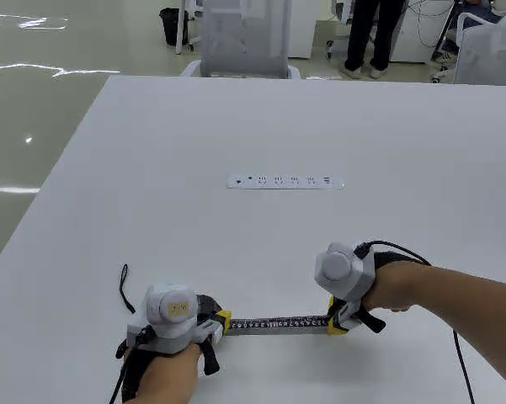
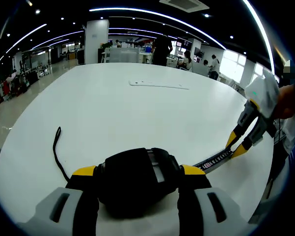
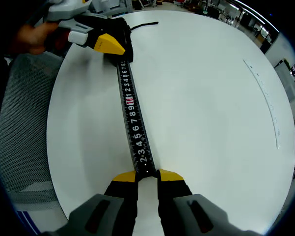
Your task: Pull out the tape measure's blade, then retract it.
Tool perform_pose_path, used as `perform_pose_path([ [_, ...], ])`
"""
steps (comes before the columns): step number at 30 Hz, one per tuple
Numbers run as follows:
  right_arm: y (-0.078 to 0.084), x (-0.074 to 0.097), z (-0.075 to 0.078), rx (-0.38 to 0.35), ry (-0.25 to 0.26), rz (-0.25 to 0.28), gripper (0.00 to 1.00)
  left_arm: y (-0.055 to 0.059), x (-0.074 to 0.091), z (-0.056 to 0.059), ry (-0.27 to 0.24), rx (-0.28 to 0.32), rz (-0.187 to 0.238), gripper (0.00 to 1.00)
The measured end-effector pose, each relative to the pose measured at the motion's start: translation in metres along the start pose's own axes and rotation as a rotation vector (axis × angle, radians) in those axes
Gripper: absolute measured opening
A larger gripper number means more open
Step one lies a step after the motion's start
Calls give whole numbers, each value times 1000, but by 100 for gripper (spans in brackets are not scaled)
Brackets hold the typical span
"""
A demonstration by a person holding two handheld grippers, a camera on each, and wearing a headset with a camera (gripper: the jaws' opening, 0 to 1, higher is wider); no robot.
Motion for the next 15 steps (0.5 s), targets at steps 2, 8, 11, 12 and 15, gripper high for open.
perform_pose_path([
  [2, -1, -1, 0, 1, 0, 0, 14, 0, 0, 0, 0, 1, 0, 62],
  [8, -3, -2, -1, -1, 2, 0, 14, 0, 0, 0, 1, 1, 0, 62],
  [11, -4, -3, -1, -2, 3, 1, 14, 0, 0, 0, 1, 1, 1, 62],
  [12, -4, -3, -1, -3, 3, 1, 14, 0, 0, 0, 1, 1, 0, 62],
  [15, -5, -4, -1, -3, 2, 2, 14, 0, 0, 0, 1, 2, 0, 62],
])
Point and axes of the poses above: the centre of the closed fingertips' face, and the gripper's own axes: x roughly backward along the fingers, z roughly to its right, y roughly out of its underside, the point moved 10 cm from there along x, roughly backward along the fingers, and after that the axes turned 14 degrees about z, right-handed, at the moved point
